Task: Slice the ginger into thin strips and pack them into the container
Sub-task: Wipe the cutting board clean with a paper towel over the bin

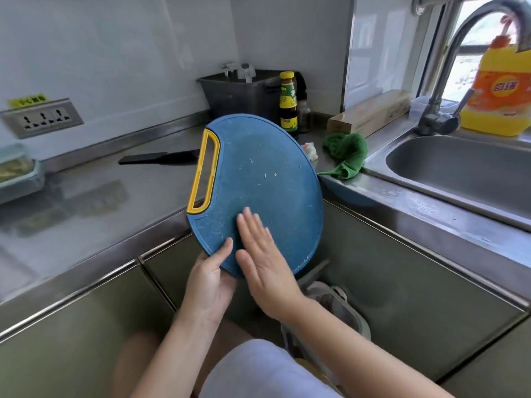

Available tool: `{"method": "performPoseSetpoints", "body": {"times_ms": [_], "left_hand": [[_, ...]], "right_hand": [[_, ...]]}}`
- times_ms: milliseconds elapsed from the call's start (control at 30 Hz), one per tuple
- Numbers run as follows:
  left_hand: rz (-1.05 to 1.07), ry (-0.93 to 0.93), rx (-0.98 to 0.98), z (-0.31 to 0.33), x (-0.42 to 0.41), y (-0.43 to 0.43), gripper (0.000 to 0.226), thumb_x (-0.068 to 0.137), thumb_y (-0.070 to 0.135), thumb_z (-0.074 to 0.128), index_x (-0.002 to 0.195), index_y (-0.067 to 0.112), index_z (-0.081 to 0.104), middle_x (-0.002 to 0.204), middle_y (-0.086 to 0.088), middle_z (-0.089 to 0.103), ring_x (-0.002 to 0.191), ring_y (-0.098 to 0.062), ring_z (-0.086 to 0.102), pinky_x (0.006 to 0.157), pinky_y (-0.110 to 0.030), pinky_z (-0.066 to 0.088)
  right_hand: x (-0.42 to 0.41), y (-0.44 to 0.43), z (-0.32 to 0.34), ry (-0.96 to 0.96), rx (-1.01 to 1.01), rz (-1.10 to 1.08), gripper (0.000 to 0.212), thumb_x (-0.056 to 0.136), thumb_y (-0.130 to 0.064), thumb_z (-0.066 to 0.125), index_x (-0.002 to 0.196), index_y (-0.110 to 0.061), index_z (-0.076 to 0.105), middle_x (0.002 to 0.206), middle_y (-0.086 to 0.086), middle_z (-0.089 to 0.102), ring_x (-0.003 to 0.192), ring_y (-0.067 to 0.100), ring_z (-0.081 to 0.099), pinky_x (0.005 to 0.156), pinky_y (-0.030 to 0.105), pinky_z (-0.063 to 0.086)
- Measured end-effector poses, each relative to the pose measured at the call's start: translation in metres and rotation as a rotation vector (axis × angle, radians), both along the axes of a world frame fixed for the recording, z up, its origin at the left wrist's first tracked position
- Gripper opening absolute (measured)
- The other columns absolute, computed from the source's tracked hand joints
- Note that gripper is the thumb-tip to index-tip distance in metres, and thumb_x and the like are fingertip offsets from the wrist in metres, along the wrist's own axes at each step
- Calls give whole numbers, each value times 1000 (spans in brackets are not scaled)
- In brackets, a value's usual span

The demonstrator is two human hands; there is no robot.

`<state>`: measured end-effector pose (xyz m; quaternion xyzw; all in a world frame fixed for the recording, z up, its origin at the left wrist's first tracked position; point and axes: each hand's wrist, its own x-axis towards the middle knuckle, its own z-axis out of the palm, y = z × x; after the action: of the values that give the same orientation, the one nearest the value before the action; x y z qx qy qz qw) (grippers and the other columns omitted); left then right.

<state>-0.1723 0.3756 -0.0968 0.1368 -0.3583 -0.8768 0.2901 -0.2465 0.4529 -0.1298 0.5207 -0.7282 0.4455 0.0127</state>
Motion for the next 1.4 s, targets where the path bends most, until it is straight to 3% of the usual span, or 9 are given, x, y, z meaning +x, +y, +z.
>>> {"method": "performPoseSetpoints", "body": {"times_ms": [100, 267, 500, 633, 933, 1033, 1233, 1333, 1400], "left_hand": [[20, -28, 21, -1, -1, 1, 42, 82, 9, 50, 124, 9, 57, 119, -10, 67, 107, -23, 65, 85, -36, 56], [82, -122, 21, -12, 4, -4, 31, 91, 6, 47, 119, 12, 60, 115, -7, 69, 100, -22, 68, 70, -33, 59], [-2, -187, -13, -10, 0, -4, 43, 80, 11, 54, 122, 13, 59, 116, -10, 68, 103, -24, 67, 83, -41, 52], [2, -234, -67, -5, 3, -10, 42, 86, -12, 42, 114, 11, 62, 104, -9, 72, 93, -22, 70, 74, -34, 56], [11, -293, -83, 9, 17, -31, 41, 82, -21, 37, 106, 1, 61, 98, -14, 72, 84, -26, 71, 69, -34, 60], [-38, -336, -118, 18, 20, -41, 38, 81, -21, 37, 105, -3, 61, 97, -17, 72, 83, -28, 71, 66, -35, 60], [-70, -375, -195, 24, 17, -37, 40, 79, -24, 37, 100, -5, 64, 93, -19, 72, 82, -28, 70, 74, -40, 56], [-85, -361, -153, 25, 19, -37, 37, 76, -22, 41, 100, -7, 65, 95, -22, 71, 81, -30, 71, 69, -37, 60], [-99, -365, -132, 25, 21, -39, 41, 61, -20, 52, 99, -8, 64, 97, -24, 70, 81, -32, 70, 66, -37, 60]], "right_hand": [[-2, -6, -28, -130, -17, -82, 54, 101, -44, 18, 150, -30, 0, 157, -16, -7, 143, -5, -13, 114, 14, -10], [-31, 23, -83, -835, 47, -441, 56, 104, -37, 21, 153, -16, 3, 161, -2, -3, 146, 4, -3, 113, 17, -6], [-22, -4, -6, -204, -27, -63, 53, 103, -37, 24, 151, -29, 2, 157, -16, -10, 142, -7, -15, 113, 11, -10], [-31, -29, 23, -79, -28, 118, 49, 106, -30, 24, 152, -27, 7, 158, -15, -2, 143, -5, -12, 116, 15, -8], [-65, -22, -47, -979, 66, -509, 60, 105, -37, 18, 152, -3, 3, 161, 10, -3, 148, 17, -3, 116, 28, -2], [-56, -21, -25, -844, -50, -510, 60, 104, -36, 22, 152, -6, 2, 161, 8, -7, 147, 13, -7, 117, 26, -4], [-33, -48, 46, -60, -170, -76, 52, 105, -35, 21, 153, -27, 3, 156, -19, -13, 142, -5, -17, 115, 16, -10], [-41, -55, 21, -181, -143, -149, 52, 105, -34, 21, 152, -29, -1, 156, -20, -12, 141, -6, -17, 115, 17, -10], [-52, -49, -7, -519, -165, -282, 53, 105, -33, 23, 154, -23, 3, 159, -13, -6, 144, -1, -8, 115, 18, -6]]}}
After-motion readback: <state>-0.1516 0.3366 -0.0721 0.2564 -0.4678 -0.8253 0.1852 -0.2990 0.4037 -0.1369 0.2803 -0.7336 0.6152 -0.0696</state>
